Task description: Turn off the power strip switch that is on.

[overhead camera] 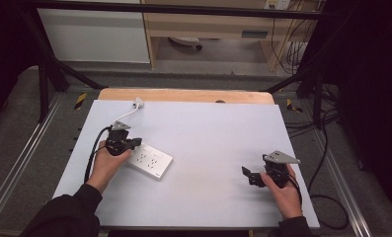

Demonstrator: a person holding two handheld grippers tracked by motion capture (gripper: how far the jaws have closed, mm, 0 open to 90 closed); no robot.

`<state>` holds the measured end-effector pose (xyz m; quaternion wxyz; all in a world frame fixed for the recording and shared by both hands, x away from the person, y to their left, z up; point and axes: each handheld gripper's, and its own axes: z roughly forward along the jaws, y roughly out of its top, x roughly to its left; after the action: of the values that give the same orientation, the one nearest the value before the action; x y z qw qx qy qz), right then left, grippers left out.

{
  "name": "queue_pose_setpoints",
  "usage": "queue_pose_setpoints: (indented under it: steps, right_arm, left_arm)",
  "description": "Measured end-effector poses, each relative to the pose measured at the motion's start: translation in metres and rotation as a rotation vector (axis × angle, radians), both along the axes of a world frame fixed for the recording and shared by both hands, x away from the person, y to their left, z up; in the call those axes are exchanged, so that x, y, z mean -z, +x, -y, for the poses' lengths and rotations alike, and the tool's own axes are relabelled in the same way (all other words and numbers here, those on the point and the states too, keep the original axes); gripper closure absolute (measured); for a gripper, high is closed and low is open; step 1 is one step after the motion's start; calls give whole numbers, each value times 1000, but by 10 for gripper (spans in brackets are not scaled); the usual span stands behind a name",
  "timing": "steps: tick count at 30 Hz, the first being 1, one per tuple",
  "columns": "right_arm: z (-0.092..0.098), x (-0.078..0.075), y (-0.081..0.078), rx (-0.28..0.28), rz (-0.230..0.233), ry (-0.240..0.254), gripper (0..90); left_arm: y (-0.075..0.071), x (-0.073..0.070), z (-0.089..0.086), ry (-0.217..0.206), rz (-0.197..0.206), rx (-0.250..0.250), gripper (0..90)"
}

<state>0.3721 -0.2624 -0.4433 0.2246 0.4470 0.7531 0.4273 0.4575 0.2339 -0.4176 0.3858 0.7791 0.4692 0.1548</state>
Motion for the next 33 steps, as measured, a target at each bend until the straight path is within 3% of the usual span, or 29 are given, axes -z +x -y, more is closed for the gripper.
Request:
queue_pose_setpoints:
  steps: [33]
  right_arm:
    - [0, 0, 0, -6, 5, -4, 44]
  left_arm:
    - [3, 5, -1, 45, -5, -4, 899]
